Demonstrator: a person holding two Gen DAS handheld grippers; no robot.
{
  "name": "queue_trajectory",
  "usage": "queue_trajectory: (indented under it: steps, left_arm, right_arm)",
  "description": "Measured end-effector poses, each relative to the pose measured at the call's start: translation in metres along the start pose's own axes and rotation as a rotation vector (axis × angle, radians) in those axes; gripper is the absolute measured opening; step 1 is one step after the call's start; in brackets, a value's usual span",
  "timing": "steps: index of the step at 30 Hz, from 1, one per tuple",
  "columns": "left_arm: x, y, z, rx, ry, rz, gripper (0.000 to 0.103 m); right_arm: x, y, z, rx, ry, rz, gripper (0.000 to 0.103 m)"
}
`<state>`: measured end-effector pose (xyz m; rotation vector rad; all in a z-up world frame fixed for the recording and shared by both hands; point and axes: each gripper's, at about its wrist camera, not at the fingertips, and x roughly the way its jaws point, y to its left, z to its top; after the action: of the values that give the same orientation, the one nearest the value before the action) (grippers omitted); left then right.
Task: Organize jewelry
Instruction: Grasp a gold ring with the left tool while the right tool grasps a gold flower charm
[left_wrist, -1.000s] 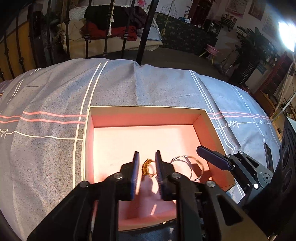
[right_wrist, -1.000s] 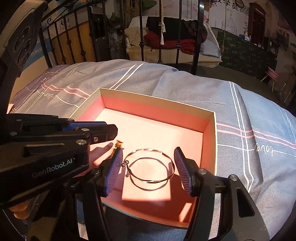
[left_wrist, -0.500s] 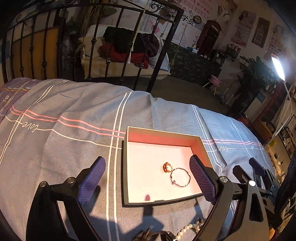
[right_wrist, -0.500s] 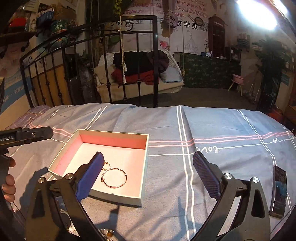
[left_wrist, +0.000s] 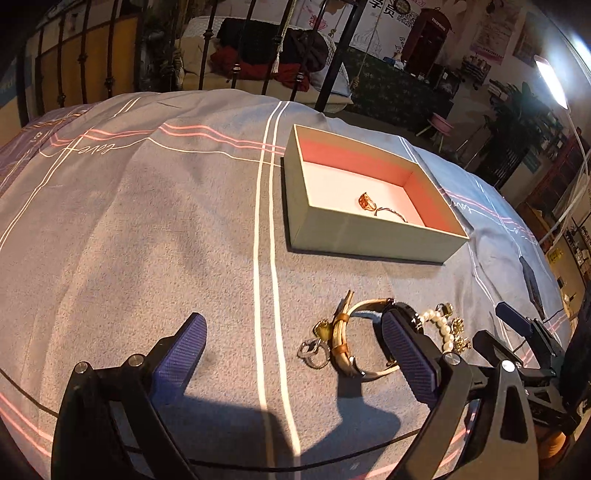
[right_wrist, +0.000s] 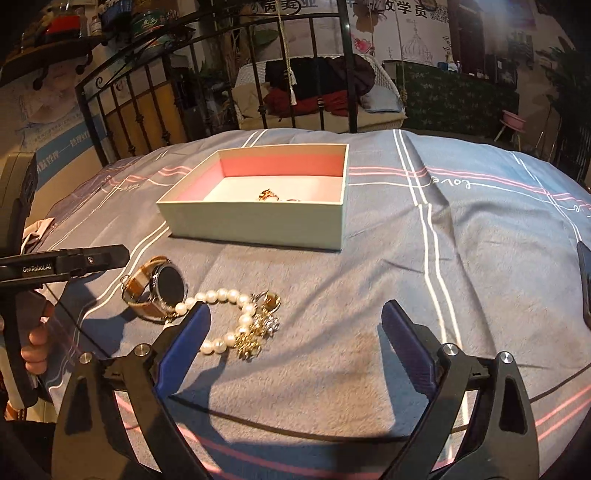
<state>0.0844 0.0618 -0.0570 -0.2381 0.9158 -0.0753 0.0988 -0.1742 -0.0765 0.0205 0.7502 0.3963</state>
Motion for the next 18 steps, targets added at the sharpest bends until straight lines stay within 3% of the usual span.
queue_trajectory:
  steps: [4,7,12,16,18]
  left_arm:
    - [-0.005,0.006,-0.007,0.014,0.010,0.027,0.093]
    - [-0.005,0.003,-0.014,0.079,0.023,0.057,0.090]
    - [0.005,-0.010,-0.021,0.217,0.045,0.078,0.066]
    - [0.013,-0.020,-0.022,0.298,0.045,0.092,0.057]
    - [0.016,-0.025,-0.020,0.324,0.045,0.084,0.043]
  right_arm:
    - [0.001,0.010,-0.010,-0.029,0.015,0.024,0.091]
    - [0.002,0.013,-0.011,-0.037,0.019,0.026,0.091]
    - [0.004,0.011,-0.011,-0.030,0.030,0.021,0.091]
    - [0.008,0.014,-0.010,-0.041,0.049,0.014,0.091]
    - [0.010,0.016,-0.010,-0.051,0.057,0.013,0.090]
